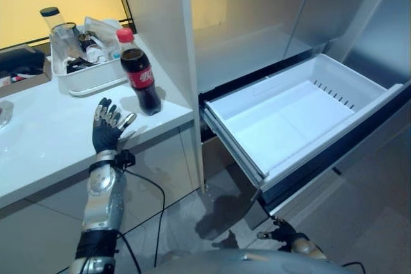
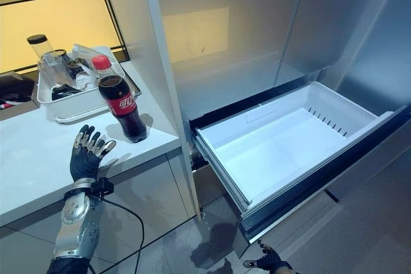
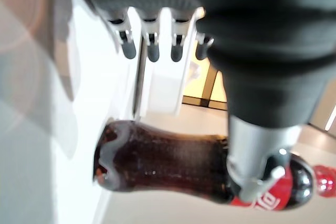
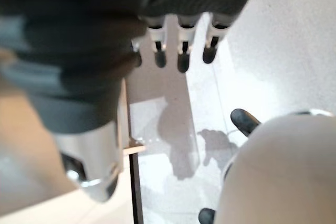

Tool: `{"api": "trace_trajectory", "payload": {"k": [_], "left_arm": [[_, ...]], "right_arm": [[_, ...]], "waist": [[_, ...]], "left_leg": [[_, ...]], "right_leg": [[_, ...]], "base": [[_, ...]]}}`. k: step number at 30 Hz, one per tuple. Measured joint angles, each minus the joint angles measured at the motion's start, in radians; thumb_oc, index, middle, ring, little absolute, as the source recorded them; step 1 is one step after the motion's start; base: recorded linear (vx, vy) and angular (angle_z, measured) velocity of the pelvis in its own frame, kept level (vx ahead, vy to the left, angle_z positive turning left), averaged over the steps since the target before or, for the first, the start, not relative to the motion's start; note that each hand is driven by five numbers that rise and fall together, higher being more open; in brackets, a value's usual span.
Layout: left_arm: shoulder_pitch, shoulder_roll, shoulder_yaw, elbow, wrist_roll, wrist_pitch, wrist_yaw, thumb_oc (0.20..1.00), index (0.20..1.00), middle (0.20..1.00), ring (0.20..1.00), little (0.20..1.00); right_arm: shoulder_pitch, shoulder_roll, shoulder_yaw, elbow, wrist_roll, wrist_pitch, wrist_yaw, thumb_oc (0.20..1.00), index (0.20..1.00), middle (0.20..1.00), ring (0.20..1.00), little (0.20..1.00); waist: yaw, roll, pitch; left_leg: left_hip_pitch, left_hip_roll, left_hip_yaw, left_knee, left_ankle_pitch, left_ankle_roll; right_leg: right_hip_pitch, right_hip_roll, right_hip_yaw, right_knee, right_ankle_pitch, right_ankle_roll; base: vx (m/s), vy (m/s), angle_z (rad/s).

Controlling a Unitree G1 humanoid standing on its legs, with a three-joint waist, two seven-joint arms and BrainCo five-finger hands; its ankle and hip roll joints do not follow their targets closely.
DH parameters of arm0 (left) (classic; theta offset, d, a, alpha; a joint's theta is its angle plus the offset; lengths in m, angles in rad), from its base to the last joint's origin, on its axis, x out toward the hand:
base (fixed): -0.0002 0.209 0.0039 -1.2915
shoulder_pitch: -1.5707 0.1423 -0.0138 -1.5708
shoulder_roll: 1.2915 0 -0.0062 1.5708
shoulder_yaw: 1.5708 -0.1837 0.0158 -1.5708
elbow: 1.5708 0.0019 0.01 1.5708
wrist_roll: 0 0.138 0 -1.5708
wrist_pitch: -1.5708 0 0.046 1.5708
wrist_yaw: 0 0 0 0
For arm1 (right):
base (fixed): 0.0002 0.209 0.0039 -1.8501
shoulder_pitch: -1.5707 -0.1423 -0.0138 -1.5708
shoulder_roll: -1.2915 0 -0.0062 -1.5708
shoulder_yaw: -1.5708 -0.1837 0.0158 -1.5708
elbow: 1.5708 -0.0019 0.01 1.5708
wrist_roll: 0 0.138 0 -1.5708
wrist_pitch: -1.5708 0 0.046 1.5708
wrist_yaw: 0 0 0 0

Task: Take the drinks into the refrigerator

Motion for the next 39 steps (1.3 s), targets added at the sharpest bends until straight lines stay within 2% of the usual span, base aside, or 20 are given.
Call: {"api": "trace_trajectory", "payload": {"k": [15,21,28,34,35,36,37,39], "left_arm": [[-0.091,0.018,-0.004,0.104,0.025,0.018,0.083,1.000,1.000,1.000,1.000,1.000],[-0.207,0.104,-0.052,0.258,0.027,0.043,0.095,1.000,1.000,1.000,1.000,1.000],[-0.283,0.166,-0.092,0.358,0.052,0.069,0.082,1.000,1.000,1.000,1.000,1.000],[-0.409,0.206,-0.146,0.523,0.062,0.095,0.089,1.000,1.000,1.000,1.000,1.000],[-0.430,0.212,-0.162,0.545,0.063,0.100,0.089,0.555,0.555,0.555,0.555,0.555],[-0.437,0.213,-0.166,0.553,0.063,0.101,0.089,0.555,0.555,0.555,0.555,0.555],[-0.449,0.218,-0.179,0.564,0.068,0.105,0.088,0.200,0.200,0.200,0.200,0.200],[-0.450,0.222,-0.178,0.561,0.068,0.110,0.083,0.200,0.200,0.200,0.200,0.200]], "right_arm": [[0.018,0.001,0.007,-0.007,0.000,0.000,-0.013,1.000,1.000,1.000,1.000,1.000],[0.016,-0.006,0.024,-0.008,0.000,0.000,-0.021,1.000,1.000,1.000,1.000,1.000],[0.031,-0.027,0.039,-0.006,0.000,0.007,-0.024,1.000,1.000,1.000,1.000,1.000],[0.046,-0.034,0.039,-0.003,0.002,0.010,-0.031,1.000,1.000,1.000,1.000,1.000],[0.051,-0.035,0.039,-0.003,0.003,0.012,-0.032,1.000,1.000,1.000,1.000,1.000],[0.054,-0.035,0.039,-0.002,0.003,0.012,-0.032,1.000,1.000,1.000,1.000,1.000],[0.056,-0.036,0.039,-0.002,0.011,0.013,-0.032,1.000,1.000,1.000,1.000,1.000],[0.058,-0.037,0.039,-0.002,0.017,0.013,-0.033,1.000,1.000,1.000,1.000,1.000]], "waist": [[-0.035,-0.016,-0.025],[-0.054,-0.020,-0.032],[-0.064,-0.018,-0.034],[-0.083,-0.020,-0.036],[-0.084,-0.021,-0.037],[-0.084,-0.021,-0.038],[-0.084,-0.021,-0.038],[-0.084,-0.022,-0.039]], "left_leg": [[0.002,0.001,0.030,0.000,0.000,0.000],[0.003,0.001,0.045,0.000,-0.001,-0.001],[0.004,0.002,0.065,0.000,-0.002,-0.003],[0.005,0.003,0.075,-0.005,-0.002,-0.003],[0.005,0.004,0.077,-0.004,-0.002,-0.003],[0.005,0.004,0.078,-0.005,-0.002,-0.003],[0.005,0.004,0.081,-0.004,-0.002,-0.003],[0.002,0.004,0.088,0.000,-0.002,-0.004]], "right_leg": [[-0.016,0.004,0.029,0.000,0.009,-0.005],[-0.023,0.006,0.045,0.000,0.014,-0.006],[-0.030,0.015,0.064,0.000,0.019,-0.009],[-0.037,0.012,0.072,0.000,0.022,-0.009],[-0.038,0.013,0.073,0.000,0.023,-0.009],[-0.038,0.013,0.073,0.000,0.023,-0.009],[-0.040,0.014,0.076,0.000,0.024,-0.011],[-0.046,0.015,0.083,0.000,0.026,-0.012]], "base": [[0.01,0.000,-0.06],[0.02,-0.005,-0.06],[0.02,-0.001,-0.08],[0.01,-0.004,-0.04],[0.01,0.001,-0.05],[0.01,0.003,-0.05],[0.01,-0.001,-0.05],[0.00,-0.016,-0.09]]}}
